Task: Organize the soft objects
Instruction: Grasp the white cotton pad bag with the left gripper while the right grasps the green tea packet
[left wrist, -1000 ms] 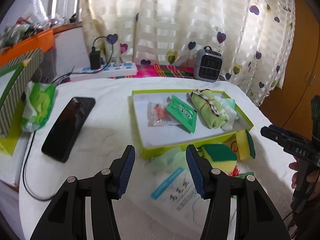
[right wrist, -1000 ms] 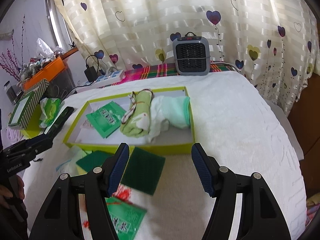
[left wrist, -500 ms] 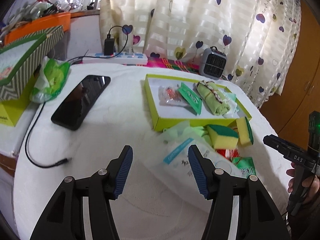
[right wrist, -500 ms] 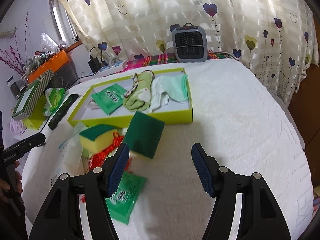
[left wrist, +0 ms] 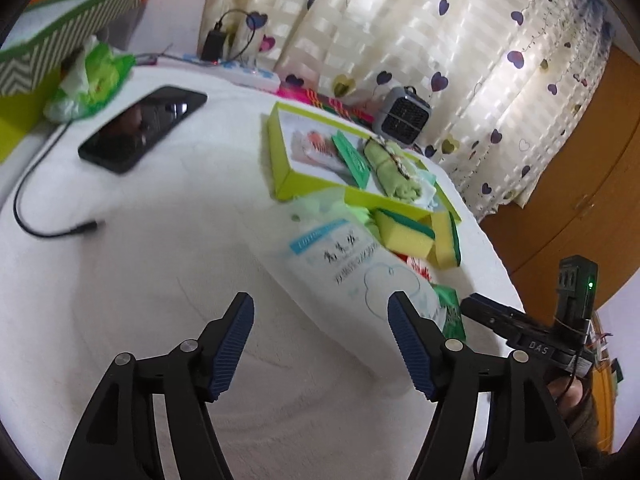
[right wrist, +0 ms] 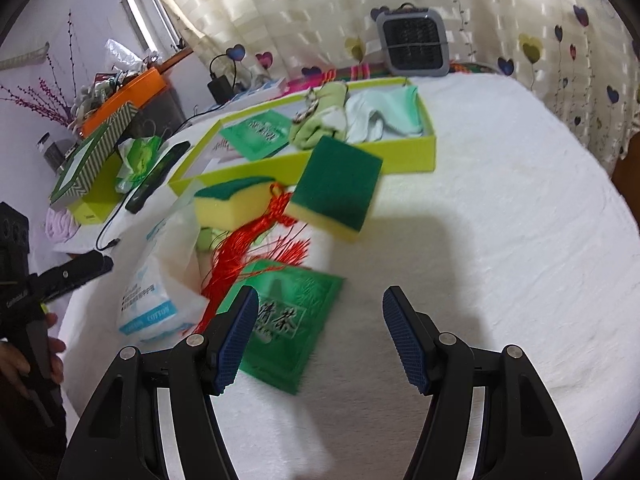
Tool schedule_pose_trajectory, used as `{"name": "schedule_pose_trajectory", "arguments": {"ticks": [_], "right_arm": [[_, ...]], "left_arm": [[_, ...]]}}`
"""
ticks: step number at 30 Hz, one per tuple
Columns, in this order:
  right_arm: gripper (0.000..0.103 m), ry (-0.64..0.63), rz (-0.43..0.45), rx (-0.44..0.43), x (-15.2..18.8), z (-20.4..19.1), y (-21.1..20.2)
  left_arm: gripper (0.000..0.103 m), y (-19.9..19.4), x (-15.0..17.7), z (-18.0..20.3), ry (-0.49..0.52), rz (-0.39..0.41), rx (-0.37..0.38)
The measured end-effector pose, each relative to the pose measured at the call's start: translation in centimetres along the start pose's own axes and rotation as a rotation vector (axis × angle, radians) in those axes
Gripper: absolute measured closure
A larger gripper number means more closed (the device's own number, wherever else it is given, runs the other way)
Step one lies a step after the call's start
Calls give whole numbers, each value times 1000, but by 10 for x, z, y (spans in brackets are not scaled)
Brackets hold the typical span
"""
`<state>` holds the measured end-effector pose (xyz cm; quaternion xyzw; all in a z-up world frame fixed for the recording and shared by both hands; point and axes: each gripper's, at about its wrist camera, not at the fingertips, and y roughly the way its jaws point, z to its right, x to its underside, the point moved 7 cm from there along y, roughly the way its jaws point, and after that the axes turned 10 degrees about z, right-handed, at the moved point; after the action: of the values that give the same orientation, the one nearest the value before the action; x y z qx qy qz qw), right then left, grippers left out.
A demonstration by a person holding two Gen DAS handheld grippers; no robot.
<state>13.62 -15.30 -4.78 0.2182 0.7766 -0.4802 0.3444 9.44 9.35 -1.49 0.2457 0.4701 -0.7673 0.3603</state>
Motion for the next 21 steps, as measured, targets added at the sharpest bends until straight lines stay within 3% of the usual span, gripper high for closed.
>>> {"name": "schedule_pose_trajectory", "arguments": {"ticks": [3,10,21], "right_arm": [[37,-6,-26,-14,8,-6,5],[27,-49,-27,-26,11,-16,7],[25,-85,-20,-26,13,-17,8]], "left_arm": [[33,2,10,1,-72,-42,49],[33,4,24,7,-225,-92,141],[33,29,32,27,-306,-176,151]]}}
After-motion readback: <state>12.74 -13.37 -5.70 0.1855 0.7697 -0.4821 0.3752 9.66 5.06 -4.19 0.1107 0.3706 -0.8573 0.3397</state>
